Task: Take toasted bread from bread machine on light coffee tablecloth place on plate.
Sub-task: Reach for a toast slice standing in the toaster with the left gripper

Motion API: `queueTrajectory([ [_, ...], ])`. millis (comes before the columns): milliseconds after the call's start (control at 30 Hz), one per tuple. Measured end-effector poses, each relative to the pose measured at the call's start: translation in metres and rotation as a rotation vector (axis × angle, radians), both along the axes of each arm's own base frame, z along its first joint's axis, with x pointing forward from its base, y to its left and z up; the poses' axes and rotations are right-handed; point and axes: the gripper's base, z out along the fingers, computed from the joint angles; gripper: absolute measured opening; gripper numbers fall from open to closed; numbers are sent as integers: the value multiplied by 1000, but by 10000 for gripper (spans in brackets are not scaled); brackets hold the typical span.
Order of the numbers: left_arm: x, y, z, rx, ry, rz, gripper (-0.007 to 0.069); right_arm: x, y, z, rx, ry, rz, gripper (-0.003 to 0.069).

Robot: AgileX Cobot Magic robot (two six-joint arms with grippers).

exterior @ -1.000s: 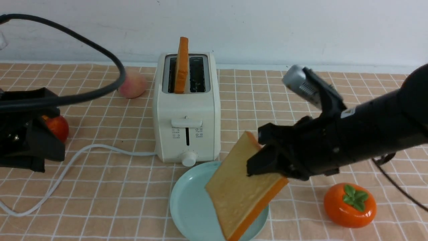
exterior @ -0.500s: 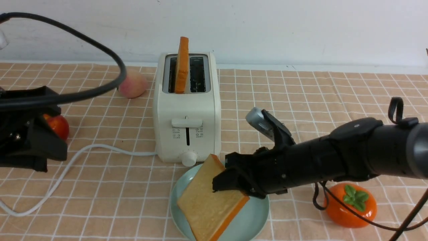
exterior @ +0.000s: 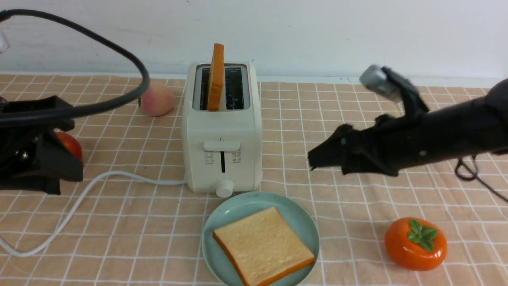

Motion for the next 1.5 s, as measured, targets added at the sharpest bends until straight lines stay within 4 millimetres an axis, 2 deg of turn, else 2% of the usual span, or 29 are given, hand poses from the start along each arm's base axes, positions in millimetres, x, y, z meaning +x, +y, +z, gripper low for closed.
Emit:
queueTrajectory([
  [67, 9, -1, 1, -28, -50, 19, 238, -6, -7, 26, -39, -67, 21, 616],
  [100, 11, -2, 1, -33, -62, 23, 238, -6, -8, 28, -48, -74, 20, 608],
  [133, 20, -4, 2, -53, -99, 16, 238, -15, -11, 49, -66, -129, 30, 581],
  [167, 25, -7, 3, -67, -119, -9, 238, -21, -12, 59, -69, -155, 39, 566],
  [267, 44, -21, 7, -52, -166, -207, 238, -40, -14, 91, -53, -238, 57, 510],
  [367, 61, -44, 19, -41, -195, -390, 238, -61, -16, 111, -32, -292, 75, 462],
  [433, 73, -59, 26, -19, -200, -439, 238, -71, -17, 119, -29, -317, 84, 441],
  [567, 101, -84, 35, 118, -178, -383, 241, -83, -18, 128, -25, -348, 92, 424],
  [667, 128, -104, 28, 221, -147, -228, 256, -89, -19, 133, -17, -357, 89, 423],
  [833, 165, -128, 17, 249, -148, -29, 283, -91, -20, 134, -7, -348, 81, 423],
  [933, 191, -139, -1, 256, -133, 30, 323, -92, -19, 134, -8, -346, 84, 423],
  [1000, 199, -142, -7, 264, -130, 41, 341, -92, -19, 134, -9, -345, 85, 423],
  [1067, 215, -147, -21, 295, -138, 59, 394, -92, -20, 133, -19, -342, 90, 423],
  [1167, 229, -151, -36, 325, -156, 62, 442, -92, -20, 132, -27, -340, 94, 423],
  [1333, 244, -157, -57, 344, -179, 51, 456, -92, -20, 132, -27, -338, 96, 423],
  [1500, 248, -159, -62, 356, -188, 48, 355, -94, -19, 131, -30, -326, 112, 423],
])
